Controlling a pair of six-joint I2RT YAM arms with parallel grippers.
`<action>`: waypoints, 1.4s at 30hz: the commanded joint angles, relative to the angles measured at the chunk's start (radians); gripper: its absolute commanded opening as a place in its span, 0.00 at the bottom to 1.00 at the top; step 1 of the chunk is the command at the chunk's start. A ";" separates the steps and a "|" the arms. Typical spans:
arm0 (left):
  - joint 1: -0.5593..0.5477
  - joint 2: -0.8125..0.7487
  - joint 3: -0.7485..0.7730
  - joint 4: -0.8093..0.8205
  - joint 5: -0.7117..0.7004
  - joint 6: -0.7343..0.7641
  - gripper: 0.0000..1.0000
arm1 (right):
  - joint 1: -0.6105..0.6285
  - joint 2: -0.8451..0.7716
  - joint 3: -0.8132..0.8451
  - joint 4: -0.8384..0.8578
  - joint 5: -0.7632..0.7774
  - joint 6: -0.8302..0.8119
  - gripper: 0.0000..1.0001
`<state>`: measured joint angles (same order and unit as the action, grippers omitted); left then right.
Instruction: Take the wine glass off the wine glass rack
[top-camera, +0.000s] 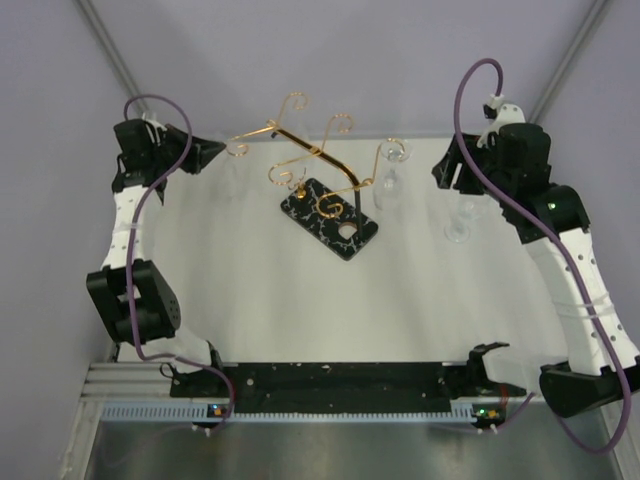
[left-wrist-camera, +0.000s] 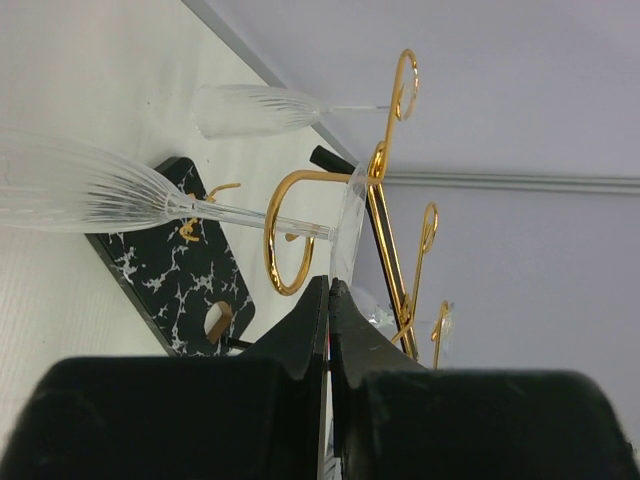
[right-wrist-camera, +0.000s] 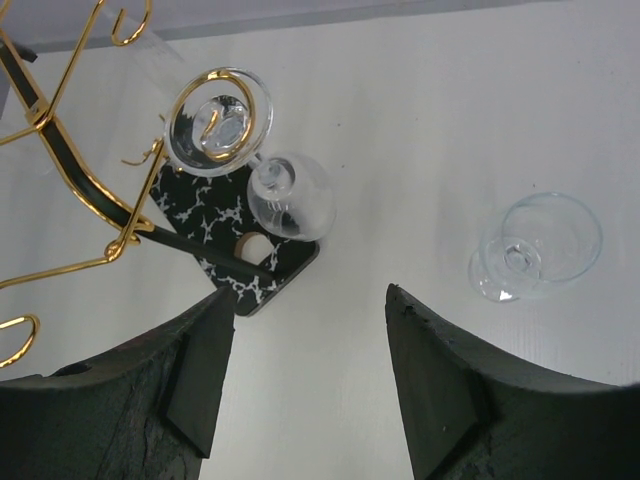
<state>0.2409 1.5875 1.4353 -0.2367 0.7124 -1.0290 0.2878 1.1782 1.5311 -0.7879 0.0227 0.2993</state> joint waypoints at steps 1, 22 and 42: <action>0.005 0.031 0.060 0.047 -0.004 -0.014 0.00 | 0.014 -0.026 -0.006 0.047 -0.003 0.004 0.62; -0.121 0.115 0.123 0.158 0.021 -0.102 0.00 | 0.013 -0.034 -0.022 0.053 -0.015 0.004 0.62; -0.132 -0.237 -0.093 -0.045 0.025 0.090 0.00 | 0.051 -0.031 -0.026 0.032 -0.047 0.024 0.62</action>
<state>0.1085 1.4612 1.3727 -0.2596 0.7197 -0.9981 0.3035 1.1648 1.5116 -0.7708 -0.0216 0.3161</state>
